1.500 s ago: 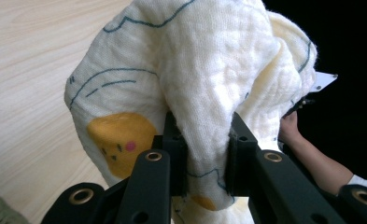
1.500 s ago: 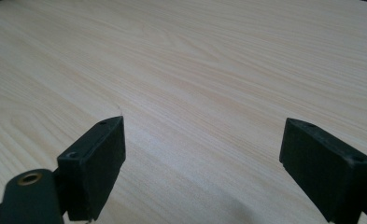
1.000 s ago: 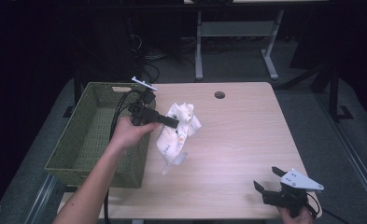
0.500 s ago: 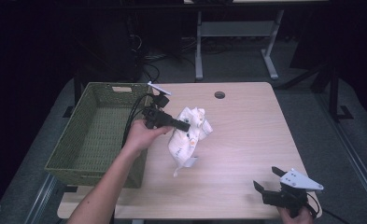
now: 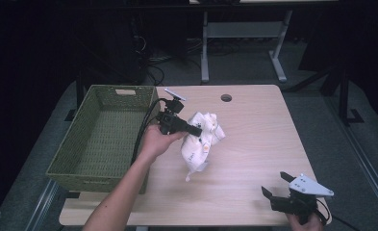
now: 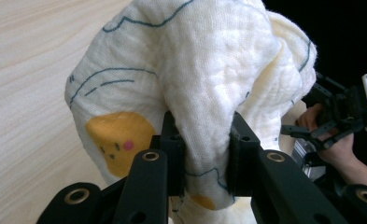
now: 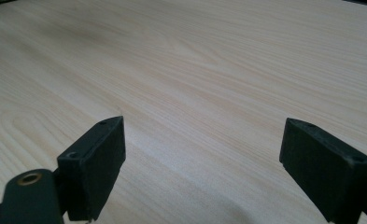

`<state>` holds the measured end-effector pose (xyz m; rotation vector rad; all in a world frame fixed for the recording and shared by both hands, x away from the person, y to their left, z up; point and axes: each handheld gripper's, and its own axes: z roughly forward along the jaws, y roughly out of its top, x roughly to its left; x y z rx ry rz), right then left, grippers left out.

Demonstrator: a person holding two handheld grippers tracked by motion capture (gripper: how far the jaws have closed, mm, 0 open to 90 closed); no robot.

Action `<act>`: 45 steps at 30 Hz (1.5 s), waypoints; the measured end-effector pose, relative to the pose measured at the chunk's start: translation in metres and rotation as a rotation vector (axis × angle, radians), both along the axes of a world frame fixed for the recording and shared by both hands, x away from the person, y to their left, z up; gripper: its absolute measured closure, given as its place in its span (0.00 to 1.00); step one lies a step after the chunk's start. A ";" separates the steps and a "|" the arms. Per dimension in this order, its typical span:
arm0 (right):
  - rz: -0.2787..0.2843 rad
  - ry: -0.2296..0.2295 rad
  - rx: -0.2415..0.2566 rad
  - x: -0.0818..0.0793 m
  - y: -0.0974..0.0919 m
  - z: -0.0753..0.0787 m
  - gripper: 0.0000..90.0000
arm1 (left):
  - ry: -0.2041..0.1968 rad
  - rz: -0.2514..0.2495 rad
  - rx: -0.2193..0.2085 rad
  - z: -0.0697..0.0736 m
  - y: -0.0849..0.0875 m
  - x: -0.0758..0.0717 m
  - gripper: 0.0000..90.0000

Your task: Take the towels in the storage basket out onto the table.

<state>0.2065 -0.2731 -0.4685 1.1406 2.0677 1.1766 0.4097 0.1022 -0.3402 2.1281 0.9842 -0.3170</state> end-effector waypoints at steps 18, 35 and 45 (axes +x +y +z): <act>0.000 -0.002 0.006 0.000 0.000 0.000 0.15 | -0.101 0.050 0.138 -0.020 -0.028 0.001 0.80; 0.003 -0.003 0.007 0.000 0.000 0.001 0.15 | -0.196 0.059 0.295 -0.045 -0.057 -0.002 0.77; 0.002 -0.006 0.013 0.000 0.000 0.002 0.15 | -0.244 0.030 0.400 -0.064 -0.078 -0.009 0.74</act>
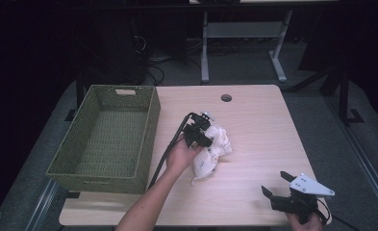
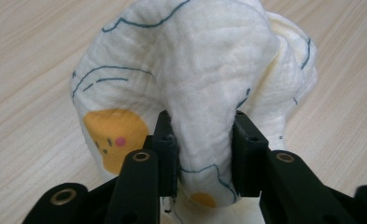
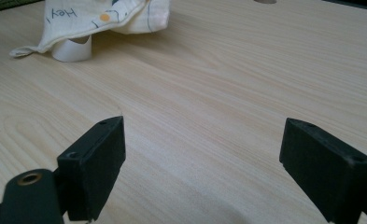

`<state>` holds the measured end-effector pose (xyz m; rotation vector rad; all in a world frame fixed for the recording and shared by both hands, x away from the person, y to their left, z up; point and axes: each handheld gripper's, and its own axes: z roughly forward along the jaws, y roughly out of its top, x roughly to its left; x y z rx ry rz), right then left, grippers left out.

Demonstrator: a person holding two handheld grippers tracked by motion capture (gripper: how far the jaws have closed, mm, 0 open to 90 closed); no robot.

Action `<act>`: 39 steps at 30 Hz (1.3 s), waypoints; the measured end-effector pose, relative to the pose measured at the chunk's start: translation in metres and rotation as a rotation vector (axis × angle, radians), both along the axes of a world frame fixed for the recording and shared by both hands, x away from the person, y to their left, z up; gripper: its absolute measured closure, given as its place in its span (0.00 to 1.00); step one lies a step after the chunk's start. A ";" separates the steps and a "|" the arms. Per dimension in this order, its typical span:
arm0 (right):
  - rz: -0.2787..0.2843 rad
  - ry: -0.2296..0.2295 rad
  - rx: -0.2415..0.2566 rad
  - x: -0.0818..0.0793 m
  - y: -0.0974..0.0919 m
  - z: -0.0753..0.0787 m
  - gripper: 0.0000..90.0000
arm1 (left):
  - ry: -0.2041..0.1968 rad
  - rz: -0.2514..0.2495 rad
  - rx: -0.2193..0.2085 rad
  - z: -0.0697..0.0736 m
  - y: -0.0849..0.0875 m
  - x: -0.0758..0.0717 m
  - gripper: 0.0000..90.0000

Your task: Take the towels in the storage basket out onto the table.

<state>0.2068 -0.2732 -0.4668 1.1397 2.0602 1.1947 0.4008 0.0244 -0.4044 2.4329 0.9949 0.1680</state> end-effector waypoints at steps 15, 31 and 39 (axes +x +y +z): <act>0.006 -0.002 -0.004 -0.001 0.002 0.000 0.15 | -0.027 -0.002 0.033 -0.007 -0.005 -0.006 0.65; 0.007 -0.001 -0.011 -0.001 0.003 0.000 0.15 | -0.095 0.003 -0.113 0.013 0.021 -0.026 0.48; 0.008 -0.002 -0.015 -0.002 0.004 0.000 0.15 | -0.139 0.022 -0.176 0.016 0.040 -0.040 0.39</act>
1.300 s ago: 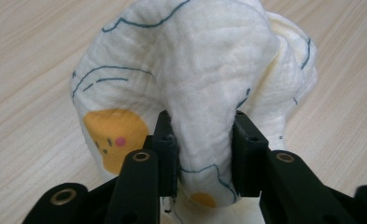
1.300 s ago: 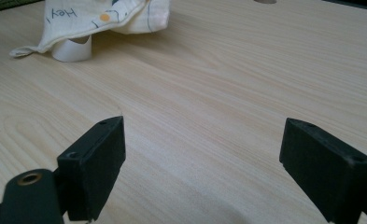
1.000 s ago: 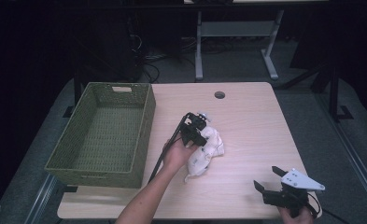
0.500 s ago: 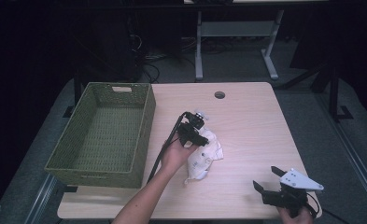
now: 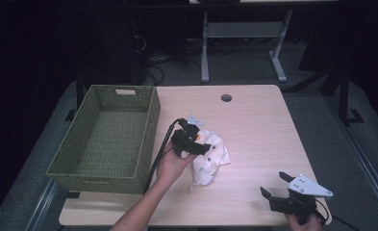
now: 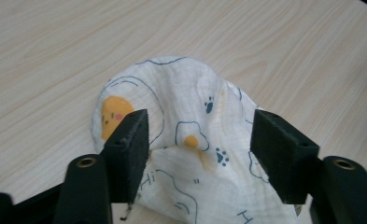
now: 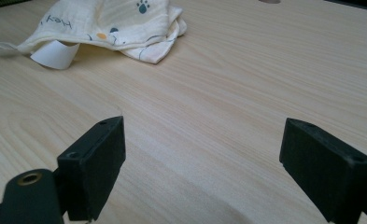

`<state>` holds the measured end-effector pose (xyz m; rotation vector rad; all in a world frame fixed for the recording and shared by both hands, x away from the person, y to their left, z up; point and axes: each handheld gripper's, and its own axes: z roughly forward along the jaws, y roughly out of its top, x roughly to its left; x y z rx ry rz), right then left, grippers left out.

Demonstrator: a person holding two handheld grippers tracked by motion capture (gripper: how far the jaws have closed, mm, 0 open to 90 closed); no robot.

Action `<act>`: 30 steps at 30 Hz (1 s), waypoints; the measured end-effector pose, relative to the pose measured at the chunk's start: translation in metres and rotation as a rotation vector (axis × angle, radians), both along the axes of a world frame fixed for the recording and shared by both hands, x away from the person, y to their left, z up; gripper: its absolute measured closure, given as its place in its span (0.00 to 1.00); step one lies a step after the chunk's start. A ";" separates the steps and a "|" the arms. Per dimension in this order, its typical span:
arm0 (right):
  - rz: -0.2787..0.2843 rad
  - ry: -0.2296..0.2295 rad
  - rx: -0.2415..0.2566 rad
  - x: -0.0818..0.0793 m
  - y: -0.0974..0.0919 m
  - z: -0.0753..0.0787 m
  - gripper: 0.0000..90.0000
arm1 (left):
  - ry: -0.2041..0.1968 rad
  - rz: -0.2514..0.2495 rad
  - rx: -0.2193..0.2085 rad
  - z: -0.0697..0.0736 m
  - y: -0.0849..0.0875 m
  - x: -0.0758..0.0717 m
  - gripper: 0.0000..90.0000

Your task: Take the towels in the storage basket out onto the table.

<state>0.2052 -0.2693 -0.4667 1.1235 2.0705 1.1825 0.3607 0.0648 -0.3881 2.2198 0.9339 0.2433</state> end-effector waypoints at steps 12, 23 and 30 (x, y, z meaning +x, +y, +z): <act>0.004 0.003 -0.010 0.001 0.003 -0.001 0.15 | -0.047 0.007 -0.079 0.001 0.016 -0.022 0.34; 0.002 0.012 -0.020 0.002 0.004 -0.002 0.15 | -0.068 -0.003 -0.077 -0.003 0.027 -0.041 0.34; -0.010 0.015 -0.014 0.002 0.002 -0.002 0.15 | -0.069 -0.004 -0.082 -0.009 0.034 -0.050 0.34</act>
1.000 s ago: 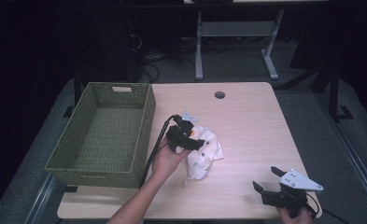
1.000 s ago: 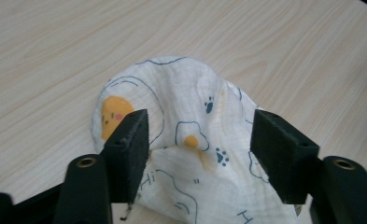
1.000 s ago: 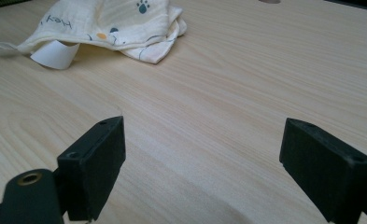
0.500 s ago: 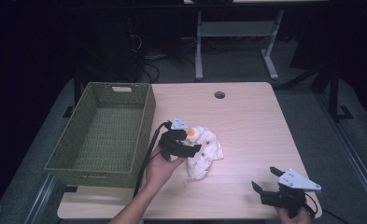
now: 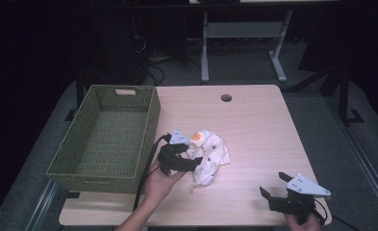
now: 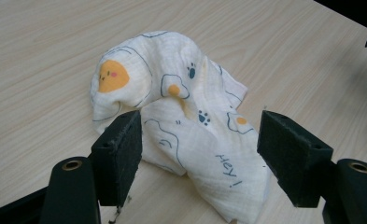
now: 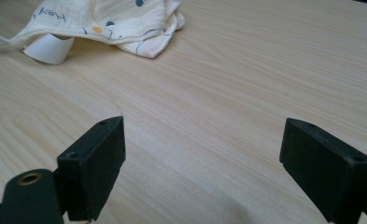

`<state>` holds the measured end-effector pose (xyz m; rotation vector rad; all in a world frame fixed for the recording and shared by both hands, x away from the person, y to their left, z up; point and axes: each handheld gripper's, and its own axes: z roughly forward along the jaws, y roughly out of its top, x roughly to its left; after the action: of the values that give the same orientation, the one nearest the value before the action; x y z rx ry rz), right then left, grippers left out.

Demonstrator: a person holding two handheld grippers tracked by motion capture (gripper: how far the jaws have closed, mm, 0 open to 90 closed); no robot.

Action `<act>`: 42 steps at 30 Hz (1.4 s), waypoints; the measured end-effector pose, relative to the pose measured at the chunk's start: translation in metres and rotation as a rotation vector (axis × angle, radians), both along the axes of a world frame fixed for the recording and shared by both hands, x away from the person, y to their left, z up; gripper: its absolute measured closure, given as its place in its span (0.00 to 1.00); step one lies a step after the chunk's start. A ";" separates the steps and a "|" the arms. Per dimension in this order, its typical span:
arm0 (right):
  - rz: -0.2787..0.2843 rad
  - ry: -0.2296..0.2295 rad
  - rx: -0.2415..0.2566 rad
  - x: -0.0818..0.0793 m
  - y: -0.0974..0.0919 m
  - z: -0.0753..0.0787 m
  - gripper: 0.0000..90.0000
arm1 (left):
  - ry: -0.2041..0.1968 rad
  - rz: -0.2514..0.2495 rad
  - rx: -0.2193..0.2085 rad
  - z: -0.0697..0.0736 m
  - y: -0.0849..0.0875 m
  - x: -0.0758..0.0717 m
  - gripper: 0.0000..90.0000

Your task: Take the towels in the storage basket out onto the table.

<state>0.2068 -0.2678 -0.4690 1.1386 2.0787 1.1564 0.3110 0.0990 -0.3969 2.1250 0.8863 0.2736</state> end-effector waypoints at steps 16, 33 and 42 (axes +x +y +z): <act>0.004 -0.002 -0.004 0.000 0.001 0.000 0.15 | -0.009 -0.002 -0.019 -0.010 0.015 -0.021 0.33; 0.003 0.001 -0.007 0.000 0.002 -0.001 0.15 | -0.012 -0.004 -0.057 -0.017 0.028 -0.048 0.32; -0.004 -0.001 0.000 -0.001 0.002 -0.001 0.15 | -0.007 0.012 -0.101 -0.019 0.047 -0.062 0.31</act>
<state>0.2059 -0.2654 -0.4703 1.1410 2.0752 1.1548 0.2486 0.1460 -0.4158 2.0253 0.8908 0.2374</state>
